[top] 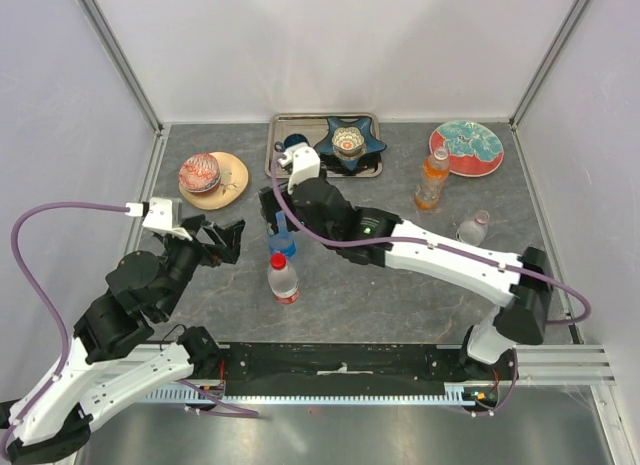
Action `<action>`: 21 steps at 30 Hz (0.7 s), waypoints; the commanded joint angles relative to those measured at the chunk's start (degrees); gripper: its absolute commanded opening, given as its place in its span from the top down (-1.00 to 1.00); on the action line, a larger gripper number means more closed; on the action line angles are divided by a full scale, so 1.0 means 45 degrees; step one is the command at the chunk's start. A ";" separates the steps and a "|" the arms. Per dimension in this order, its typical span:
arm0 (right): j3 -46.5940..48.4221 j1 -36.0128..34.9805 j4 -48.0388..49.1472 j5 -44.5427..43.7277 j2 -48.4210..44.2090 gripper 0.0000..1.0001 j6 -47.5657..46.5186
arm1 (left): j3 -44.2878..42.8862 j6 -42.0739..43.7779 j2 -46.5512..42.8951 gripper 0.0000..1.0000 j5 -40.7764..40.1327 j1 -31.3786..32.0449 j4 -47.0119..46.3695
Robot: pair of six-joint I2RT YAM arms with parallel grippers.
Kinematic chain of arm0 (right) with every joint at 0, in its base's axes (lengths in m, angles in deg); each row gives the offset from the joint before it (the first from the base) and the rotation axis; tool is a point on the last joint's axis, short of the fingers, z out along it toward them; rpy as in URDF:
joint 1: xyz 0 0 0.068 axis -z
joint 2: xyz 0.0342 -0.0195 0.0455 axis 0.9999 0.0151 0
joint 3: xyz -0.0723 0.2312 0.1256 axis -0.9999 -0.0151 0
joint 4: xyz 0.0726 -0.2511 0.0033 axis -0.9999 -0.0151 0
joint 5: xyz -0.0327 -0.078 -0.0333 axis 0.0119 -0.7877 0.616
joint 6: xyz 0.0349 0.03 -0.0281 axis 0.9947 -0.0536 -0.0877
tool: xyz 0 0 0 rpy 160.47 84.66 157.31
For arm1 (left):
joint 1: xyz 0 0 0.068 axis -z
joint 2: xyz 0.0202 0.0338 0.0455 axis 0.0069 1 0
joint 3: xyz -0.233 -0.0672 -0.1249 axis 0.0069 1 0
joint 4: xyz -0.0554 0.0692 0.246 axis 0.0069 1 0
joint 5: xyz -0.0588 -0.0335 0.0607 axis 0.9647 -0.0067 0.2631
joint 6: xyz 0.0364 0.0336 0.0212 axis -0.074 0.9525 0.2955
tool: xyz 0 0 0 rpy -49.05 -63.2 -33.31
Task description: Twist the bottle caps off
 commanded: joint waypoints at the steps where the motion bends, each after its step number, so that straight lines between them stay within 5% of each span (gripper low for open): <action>1: 0.1253 0.0005 0.0438 -0.0623 0.1298 -0.96 -0.0023 | 0.0143 -0.0470 -0.0346 -0.87 -0.0252 0.0017 -0.0136; 16: 0.2349 0.0025 -0.0285 -0.1151 0.3839 -0.96 0.0407 | 0.0554 -0.0177 -0.1128 -0.87 -0.0018 0.0017 -0.0215; 21: 0.2291 0.0063 -0.0324 -0.1269 0.3937 -0.82 0.0465 | 0.0671 -0.0216 -0.1304 -0.88 0.0022 0.0017 -0.0215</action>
